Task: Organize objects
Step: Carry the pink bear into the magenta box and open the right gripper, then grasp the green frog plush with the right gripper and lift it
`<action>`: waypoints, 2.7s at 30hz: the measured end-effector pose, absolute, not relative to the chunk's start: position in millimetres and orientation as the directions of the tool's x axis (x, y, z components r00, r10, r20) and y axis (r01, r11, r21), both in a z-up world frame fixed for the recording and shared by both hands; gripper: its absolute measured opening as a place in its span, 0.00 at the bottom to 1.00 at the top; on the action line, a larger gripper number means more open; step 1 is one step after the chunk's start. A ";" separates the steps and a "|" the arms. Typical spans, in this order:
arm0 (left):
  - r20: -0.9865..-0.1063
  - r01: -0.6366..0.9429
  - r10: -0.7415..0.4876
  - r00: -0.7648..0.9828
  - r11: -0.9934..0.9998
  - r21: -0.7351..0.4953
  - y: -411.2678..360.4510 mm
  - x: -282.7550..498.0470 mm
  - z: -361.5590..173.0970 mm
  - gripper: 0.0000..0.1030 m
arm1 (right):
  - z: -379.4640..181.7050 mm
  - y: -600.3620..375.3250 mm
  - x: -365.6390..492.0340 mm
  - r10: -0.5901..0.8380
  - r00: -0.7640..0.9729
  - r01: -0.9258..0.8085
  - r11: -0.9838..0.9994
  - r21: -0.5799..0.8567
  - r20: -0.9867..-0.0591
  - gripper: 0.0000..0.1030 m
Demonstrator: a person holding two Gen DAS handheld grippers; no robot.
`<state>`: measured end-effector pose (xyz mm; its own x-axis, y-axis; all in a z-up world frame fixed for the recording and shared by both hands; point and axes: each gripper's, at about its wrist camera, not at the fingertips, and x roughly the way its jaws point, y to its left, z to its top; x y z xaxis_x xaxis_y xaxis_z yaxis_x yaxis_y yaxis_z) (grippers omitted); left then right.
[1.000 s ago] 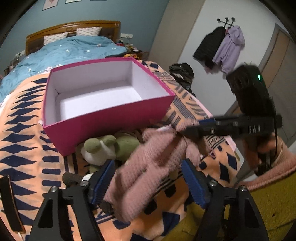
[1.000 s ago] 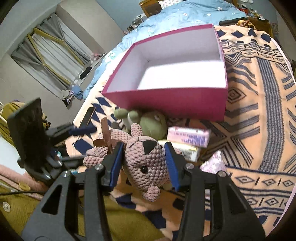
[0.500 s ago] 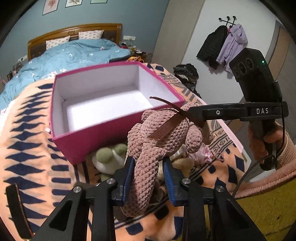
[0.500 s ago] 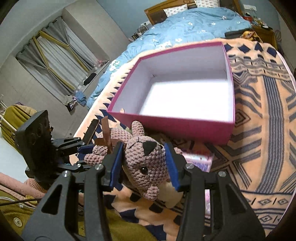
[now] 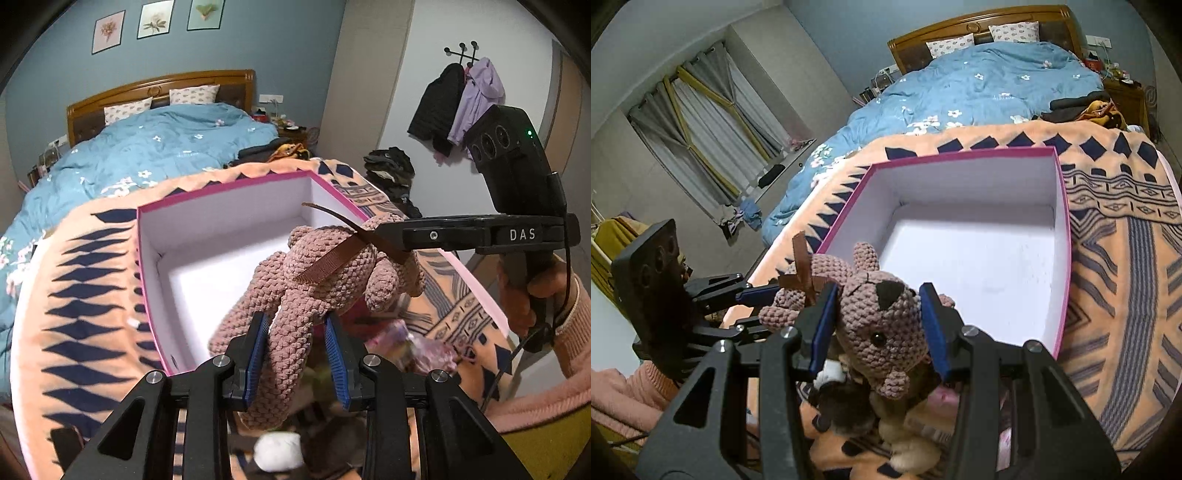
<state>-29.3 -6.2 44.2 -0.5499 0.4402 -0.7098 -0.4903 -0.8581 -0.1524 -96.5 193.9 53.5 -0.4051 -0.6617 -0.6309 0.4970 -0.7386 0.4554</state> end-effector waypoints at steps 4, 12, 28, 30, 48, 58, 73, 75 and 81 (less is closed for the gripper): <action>-0.714 -0.478 0.424 -0.557 -0.867 -0.142 -8.7 -45.7 42.3 0.31 | 51.6 189.2 -110.2 -0.650 -0.413 0.491 -0.749 0.445 -0.638 0.46; -0.738 -0.458 0.400 -0.542 -0.878 -0.140 -7.8 -69.3 29.1 0.28 | 43.8 179.4 -130.0 -0.621 -0.420 0.482 -0.770 0.417 -0.661 0.46; -0.794 -0.437 0.350 -0.497 -0.891 -0.119 -6.2 -99.9 -4.8 0.27 | 8.2 171.9 -157.8 -0.596 -0.390 0.435 -0.791 0.430 -0.702 0.46; -0.801 -0.436 0.343 -0.491 -0.892 -0.115 -5.8 -102.0 -8.2 0.27 | 3.4 170.8 -160.7 -0.593 -0.386 0.428 -0.794 0.432 -0.707 0.46; -0.843 -0.383 0.231 -0.486 -0.923 -0.032 -9.9 -106.8 -28.1 0.31 | -53.2 145.0 -177.6 -0.481 -0.294 0.403 -0.846 0.349 -0.826 0.49; -0.752 -0.317 0.313 -0.580 -0.937 -0.146 -37.0 -76.8 1.5 0.56 | -31.3 157.4 -163.0 -0.463 -0.364 0.405 -0.860 0.310 -0.808 0.58; -0.763 -0.401 0.433 -0.480 -0.882 -0.248 -18.7 -24.1 -22.8 0.60 | 3.8 178.9 -65.4 -0.591 -0.368 0.499 -0.777 0.384 -0.718 0.58; -0.775 -0.396 0.426 -0.467 -0.884 -0.247 -18.0 -22.3 -30.4 0.60 | -10.6 171.4 -59.2 -0.588 -0.326 0.502 -0.771 0.391 -0.741 0.58; -0.805 -0.349 0.402 -0.437 -0.900 -0.260 -23.0 -28.1 -52.1 0.60 | -51.4 155.3 -61.5 -0.526 -0.263 0.471 -0.802 0.368 -0.809 0.58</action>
